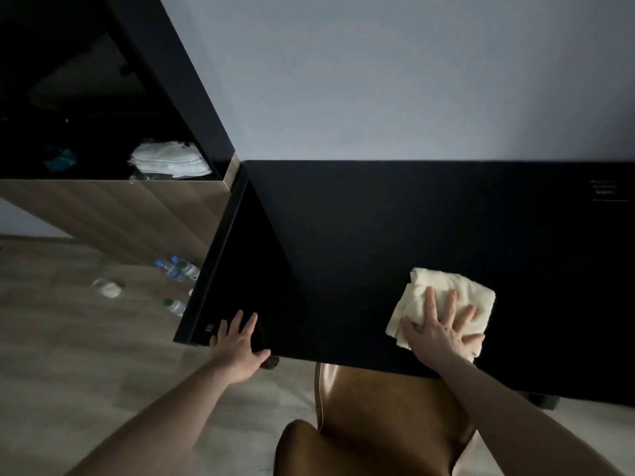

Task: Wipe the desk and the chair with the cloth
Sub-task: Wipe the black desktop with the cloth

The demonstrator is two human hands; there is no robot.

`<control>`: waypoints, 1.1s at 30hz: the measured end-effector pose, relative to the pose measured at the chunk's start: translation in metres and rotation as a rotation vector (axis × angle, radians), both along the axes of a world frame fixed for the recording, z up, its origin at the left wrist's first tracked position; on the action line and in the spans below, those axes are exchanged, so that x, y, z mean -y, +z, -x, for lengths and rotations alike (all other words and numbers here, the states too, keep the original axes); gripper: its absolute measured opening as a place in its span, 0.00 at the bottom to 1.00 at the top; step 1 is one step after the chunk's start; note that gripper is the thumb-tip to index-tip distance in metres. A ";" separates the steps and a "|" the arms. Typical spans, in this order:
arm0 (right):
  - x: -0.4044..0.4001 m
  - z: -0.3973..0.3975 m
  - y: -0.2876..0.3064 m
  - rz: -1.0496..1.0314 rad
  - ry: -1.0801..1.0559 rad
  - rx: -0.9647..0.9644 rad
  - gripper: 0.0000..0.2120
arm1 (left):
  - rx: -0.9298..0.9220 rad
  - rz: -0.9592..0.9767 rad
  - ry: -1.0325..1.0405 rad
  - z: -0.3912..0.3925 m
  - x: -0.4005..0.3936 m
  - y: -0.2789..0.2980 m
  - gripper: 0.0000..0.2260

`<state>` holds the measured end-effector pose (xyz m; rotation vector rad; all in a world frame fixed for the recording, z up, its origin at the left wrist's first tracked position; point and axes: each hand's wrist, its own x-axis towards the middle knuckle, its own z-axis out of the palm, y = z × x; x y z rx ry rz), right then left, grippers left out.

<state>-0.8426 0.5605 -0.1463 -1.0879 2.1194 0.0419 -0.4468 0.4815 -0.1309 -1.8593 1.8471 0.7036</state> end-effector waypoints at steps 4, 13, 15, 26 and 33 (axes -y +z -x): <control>0.012 -0.034 0.000 -0.015 -0.046 0.000 0.43 | -0.023 0.001 0.004 -0.027 0.020 -0.001 0.44; 0.093 -0.179 -0.002 0.025 -0.026 -0.033 0.42 | -0.114 0.086 -0.131 -0.089 0.115 -0.019 0.59; 0.115 -0.218 -0.002 0.030 0.024 -0.038 0.41 | -0.198 0.088 -0.124 -0.110 0.123 -0.022 0.62; 0.206 -0.384 0.003 0.056 0.238 0.090 0.42 | -0.581 -0.038 -0.103 -0.193 0.163 -0.009 0.51; 0.198 -0.358 0.019 0.173 0.267 0.258 0.45 | -0.584 0.387 -0.160 -0.157 0.169 0.003 0.29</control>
